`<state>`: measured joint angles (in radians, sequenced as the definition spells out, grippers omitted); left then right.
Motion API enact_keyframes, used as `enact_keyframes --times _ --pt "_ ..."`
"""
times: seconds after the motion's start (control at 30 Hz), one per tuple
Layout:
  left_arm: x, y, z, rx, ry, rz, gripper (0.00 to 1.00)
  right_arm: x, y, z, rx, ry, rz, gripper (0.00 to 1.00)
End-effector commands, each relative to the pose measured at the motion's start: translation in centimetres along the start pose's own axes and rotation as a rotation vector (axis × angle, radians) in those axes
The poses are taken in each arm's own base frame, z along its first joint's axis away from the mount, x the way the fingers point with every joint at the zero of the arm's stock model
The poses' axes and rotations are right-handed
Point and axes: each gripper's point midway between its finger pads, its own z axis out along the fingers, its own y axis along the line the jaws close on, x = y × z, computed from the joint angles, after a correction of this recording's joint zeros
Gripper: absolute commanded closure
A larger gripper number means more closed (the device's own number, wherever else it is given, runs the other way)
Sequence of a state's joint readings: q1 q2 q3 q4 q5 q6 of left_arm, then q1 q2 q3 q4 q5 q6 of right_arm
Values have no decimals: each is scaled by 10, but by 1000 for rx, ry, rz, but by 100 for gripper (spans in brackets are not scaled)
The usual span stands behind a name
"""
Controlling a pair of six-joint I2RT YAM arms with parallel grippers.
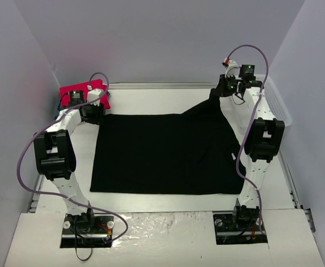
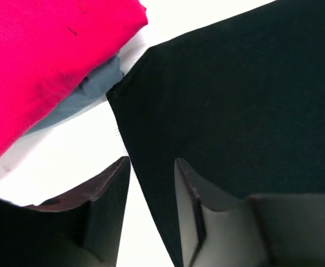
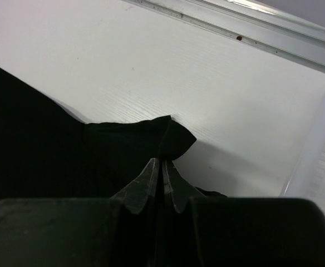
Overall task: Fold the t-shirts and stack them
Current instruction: Grap the side of the flattened tshirt furthest away from the robot with both arms
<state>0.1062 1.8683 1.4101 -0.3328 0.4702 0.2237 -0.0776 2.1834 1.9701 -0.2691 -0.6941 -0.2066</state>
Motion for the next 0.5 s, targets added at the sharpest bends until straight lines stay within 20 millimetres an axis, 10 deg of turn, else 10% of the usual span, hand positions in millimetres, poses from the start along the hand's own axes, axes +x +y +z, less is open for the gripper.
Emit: enact_keyframes --times 0.0,0.47 --pt "-14 12 5 -43 -40 -13 62 -5 4 7 -40 -8 -12 100" --pt "-5 42 50 -157 -70 -144 54 13 -4 26 -63 23 6 100"
